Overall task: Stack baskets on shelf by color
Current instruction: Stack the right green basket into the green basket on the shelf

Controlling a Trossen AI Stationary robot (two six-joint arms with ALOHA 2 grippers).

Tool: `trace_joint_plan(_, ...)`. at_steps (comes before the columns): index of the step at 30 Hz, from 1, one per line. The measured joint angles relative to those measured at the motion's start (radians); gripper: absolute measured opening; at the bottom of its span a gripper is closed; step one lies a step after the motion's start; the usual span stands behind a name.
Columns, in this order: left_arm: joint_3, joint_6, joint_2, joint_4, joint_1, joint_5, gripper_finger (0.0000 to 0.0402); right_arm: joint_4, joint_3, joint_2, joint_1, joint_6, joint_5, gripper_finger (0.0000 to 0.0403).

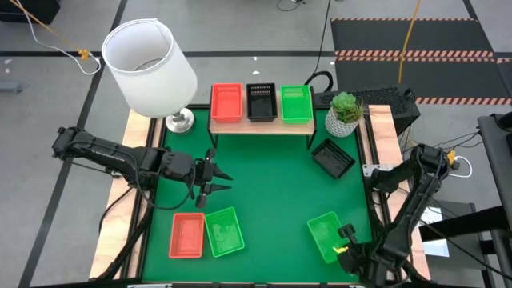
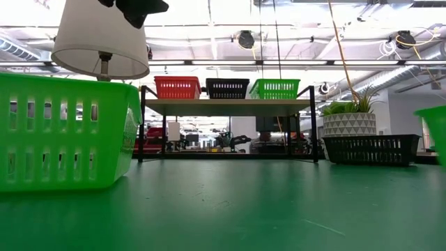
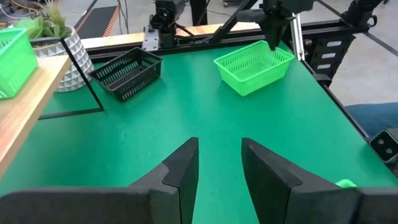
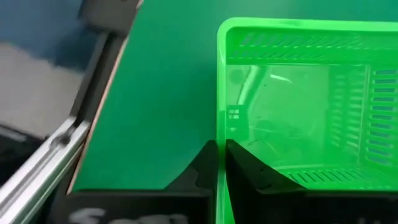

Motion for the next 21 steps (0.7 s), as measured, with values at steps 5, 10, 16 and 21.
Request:
trace_joint_plan(5, 0.0, 0.007, 0.0, -0.015, 0.0, -0.001, 0.0124, 0.005, 0.0, -0.02, -0.079, 0.016, 0.024, 0.0005)
trace_joint_plan(10, 0.0, 0.012, 0.0, -0.032, 0.0, -0.001, 0.0124, -0.026, 0.046, -0.036, -0.169, -0.029, 0.077, 0.0004)
trace_joint_plan(16, 0.0, 0.013, 0.0, -0.055, 0.0, -0.001, 0.0124, -0.153, 0.184, -0.044, -0.292, -0.099, 0.106, 0.0002)
trace_joint_plan(21, 0.0, 0.025, 0.0, -0.051, 0.0, -0.002, 0.0124, -0.273, 0.304, -0.044, -0.379, -0.161, 0.117, 0.0001)
